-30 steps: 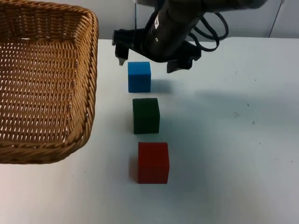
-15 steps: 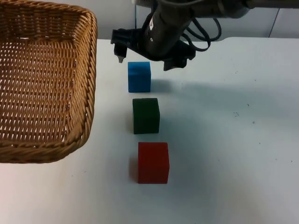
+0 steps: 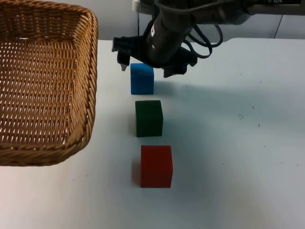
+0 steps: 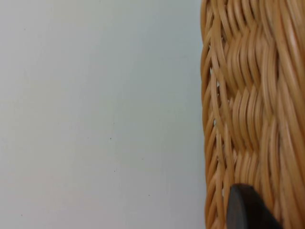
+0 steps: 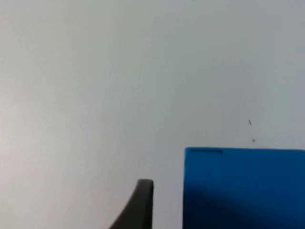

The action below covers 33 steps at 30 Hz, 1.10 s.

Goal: Pick up the basket with the left hand and place the blue cube into the basket with the right hand.

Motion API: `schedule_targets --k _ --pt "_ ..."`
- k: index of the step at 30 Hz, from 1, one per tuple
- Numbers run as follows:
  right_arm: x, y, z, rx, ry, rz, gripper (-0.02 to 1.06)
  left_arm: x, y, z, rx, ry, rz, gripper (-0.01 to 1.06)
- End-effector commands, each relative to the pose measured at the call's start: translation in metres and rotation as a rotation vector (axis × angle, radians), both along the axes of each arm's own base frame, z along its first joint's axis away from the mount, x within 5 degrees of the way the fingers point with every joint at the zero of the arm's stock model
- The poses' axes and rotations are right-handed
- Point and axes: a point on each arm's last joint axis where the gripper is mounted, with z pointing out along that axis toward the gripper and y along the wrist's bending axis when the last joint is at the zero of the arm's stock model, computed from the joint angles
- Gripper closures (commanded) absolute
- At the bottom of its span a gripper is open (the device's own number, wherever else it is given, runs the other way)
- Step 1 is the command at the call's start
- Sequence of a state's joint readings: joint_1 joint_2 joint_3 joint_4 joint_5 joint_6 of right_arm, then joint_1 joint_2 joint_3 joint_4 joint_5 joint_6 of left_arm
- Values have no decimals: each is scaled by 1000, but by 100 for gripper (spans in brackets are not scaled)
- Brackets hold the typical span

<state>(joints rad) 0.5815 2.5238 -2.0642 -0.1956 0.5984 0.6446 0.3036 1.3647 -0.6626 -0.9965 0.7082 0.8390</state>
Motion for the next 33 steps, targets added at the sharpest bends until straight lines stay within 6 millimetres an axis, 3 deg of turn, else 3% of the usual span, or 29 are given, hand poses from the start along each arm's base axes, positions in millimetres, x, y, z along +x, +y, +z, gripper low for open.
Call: schedule_targets --k 1,10,14,15,19,20,23,25,30,33 --pt "1 1 -5 10 3 11 19 0 -1 2 -21 -10 14 105" --pt "2 2 -6 18 -3 12 27 0 -1 2 -23 -11 15 105" --pt "2 1 -7 13 -3 13 47 0 -1 2 -23 -11 15 105" --pt "2 1 -7 13 -3 13 47 0 -1 2 -23 -11 15 105" --pt "3 1 -7 2 -11 15 76 0 -1 2 -23 -11 15 105" --pt "3 1 -7 2 -11 15 76 0 -1 2 -23 -11 15 105" --pt "3 1 -7 2 -11 15 104 0 -1 2 -23 -11 15 105" --pt "3 1 -4 7 -13 13 105 0 -1 2 -23 -11 15 105" --pt "3 1 22 3 -56 47 105 0 -1 2 -23 -11 15 105" --pt "-1 -4 72 -17 -132 78 105 0 -1 2 -21 -10 14 105"
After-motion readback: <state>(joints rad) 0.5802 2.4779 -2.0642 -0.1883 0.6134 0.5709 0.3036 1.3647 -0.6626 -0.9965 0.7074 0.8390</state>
